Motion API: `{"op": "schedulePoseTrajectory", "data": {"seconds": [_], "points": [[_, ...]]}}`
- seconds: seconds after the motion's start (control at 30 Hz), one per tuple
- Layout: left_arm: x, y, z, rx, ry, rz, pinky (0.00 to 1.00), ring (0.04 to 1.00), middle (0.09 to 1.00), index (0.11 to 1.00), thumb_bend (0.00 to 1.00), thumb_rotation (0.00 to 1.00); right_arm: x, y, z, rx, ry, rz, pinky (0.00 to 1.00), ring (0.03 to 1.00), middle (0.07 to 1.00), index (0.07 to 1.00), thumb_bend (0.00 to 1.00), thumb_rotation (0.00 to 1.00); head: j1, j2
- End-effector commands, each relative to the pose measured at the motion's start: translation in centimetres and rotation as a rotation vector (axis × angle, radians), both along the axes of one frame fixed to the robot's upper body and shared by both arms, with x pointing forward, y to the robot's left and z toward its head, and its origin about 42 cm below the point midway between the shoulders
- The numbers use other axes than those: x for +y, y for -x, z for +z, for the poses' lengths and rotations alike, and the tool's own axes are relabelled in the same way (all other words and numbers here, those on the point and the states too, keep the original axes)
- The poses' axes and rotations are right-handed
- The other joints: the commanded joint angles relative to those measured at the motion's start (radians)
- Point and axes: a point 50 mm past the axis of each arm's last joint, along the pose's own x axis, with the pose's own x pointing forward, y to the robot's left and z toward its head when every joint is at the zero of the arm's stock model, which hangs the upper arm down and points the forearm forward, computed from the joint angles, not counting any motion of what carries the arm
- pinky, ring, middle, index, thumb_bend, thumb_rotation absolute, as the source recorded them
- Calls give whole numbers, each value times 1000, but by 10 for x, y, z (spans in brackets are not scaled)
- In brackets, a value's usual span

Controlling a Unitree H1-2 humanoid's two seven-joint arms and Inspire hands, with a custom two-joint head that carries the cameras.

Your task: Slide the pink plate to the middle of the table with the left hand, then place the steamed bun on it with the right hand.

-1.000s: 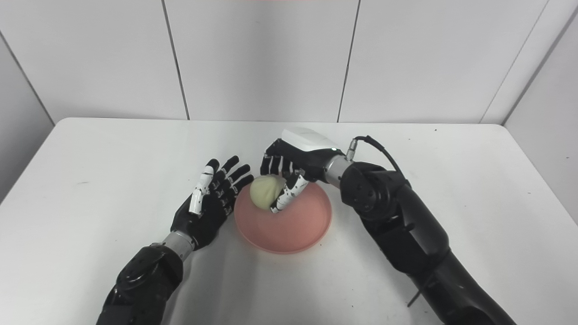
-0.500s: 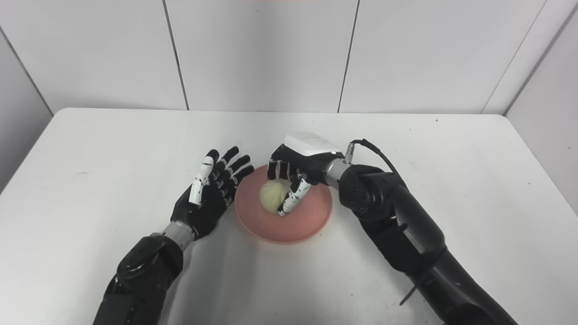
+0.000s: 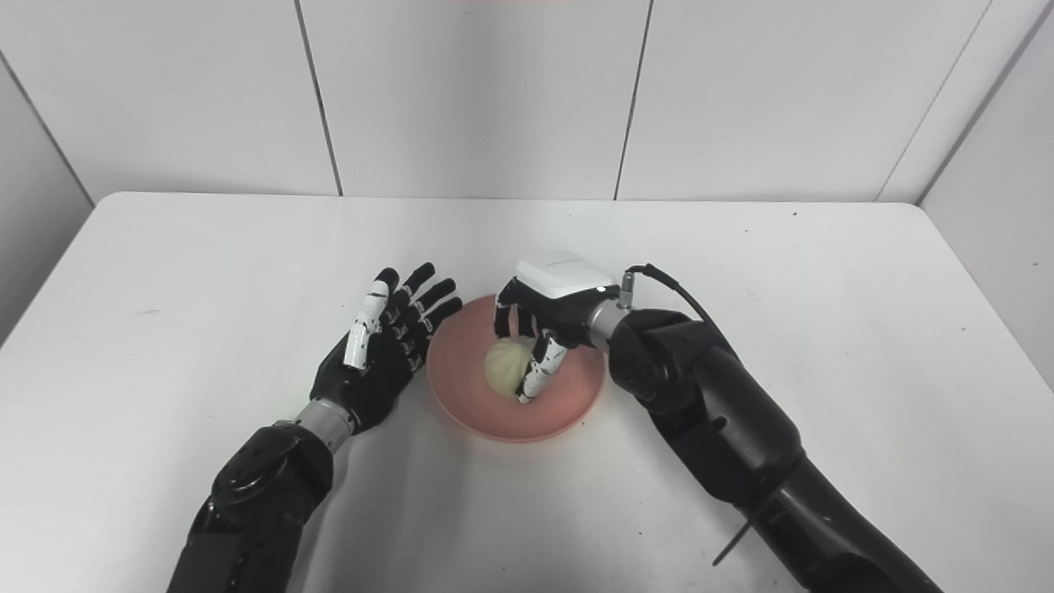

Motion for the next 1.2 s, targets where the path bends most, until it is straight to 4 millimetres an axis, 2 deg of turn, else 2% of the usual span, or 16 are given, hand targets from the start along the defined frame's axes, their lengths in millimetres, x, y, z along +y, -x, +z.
{"op": "schedulePoseTrajectory", "data": {"seconds": [0.0, 0.1, 0.13, 0.2, 0.23, 0.33, 0.47, 0.57, 0.7, 0.93, 1.07, 1.17], "points": [[2, 9, -21, 110, -42, -2, 990, 948, 946, 973, 470, 1000, 3, -1, 13, -69, 15, 22, 295, 383, 411, 536, 517, 0, 0, -1], [2, 9, -21, 109, -43, -1, 995, 945, 944, 973, 475, 1000, 3, 0, 12, -75, 28, 23, 313, 401, 420, 542, 518, 1, -1, -2], [2, 9, -21, 109, -44, -1, 995, 944, 944, 972, 475, 1000, 3, 0, 13, -74, 29, 23, 327, 419, 453, 518, 522, 3, -3, -1], [2, 9, -21, 107, -46, -3, 995, 945, 944, 972, 476, 1000, 3, 1, 16, -63, 29, 20, 393, 508, 605, 716, 688, 194, -4, -3], [2, 8, -21, 106, -47, -3, 997, 946, 944, 973, 477, 1000, 3, 2, 17, -55, 28, 18, 436, 567, 678, 786, 744, 288, -4, -3], [2, 9, -21, 103, -50, -5, 997, 952, 949, 974, 481, 1000, 3, 6, 26, -36, 73, 14, 575, 772, 869, 913, 871, 575, -4, -6], [2, 8, -21, 100, -53, -7, 997, 962, 956, 975, 483, 1000, 4, 12, 38, -27, 91, 9, 616, 820, 936, 954, 919, 675, -5, -9], [2, 8, -22, 102, -56, -7, 1000, 969, 961, 976, 491, 1000, 4, 14, 47, -13, 87, 4, 630, 833, 957, 977, 946, 732, -6, -10], [2, 8, -22, 105, -63, -3, 1000, 969, 958, 971, 495, 1000, 4, 17, 58, 1, 81, -4, 635, 837, 960, 986, 966, 759, -7, -14], [3, 6, -24, 105, -58, -1, 1000, 964, 958, 970, 509, 1000, 0, 21, 72, -1, 32, 3, 569, 793, 916, 992, 989, 740, -9, -26], [5, 5, -25, 94, -47, 8, 999, 956, 956, 965, 505, 1000, -4, 23, 79, -1, -12, 0, 571, 794, 914, 999, 982, 738, -13, -38], [7, 4, -24, 92, -21, 20, 981, 945, 948, 965, 510, 1000, -14, 25, 86, -11, -117, -2, 583, 804, 901, 993, 958, 752, -14, -45]]}}
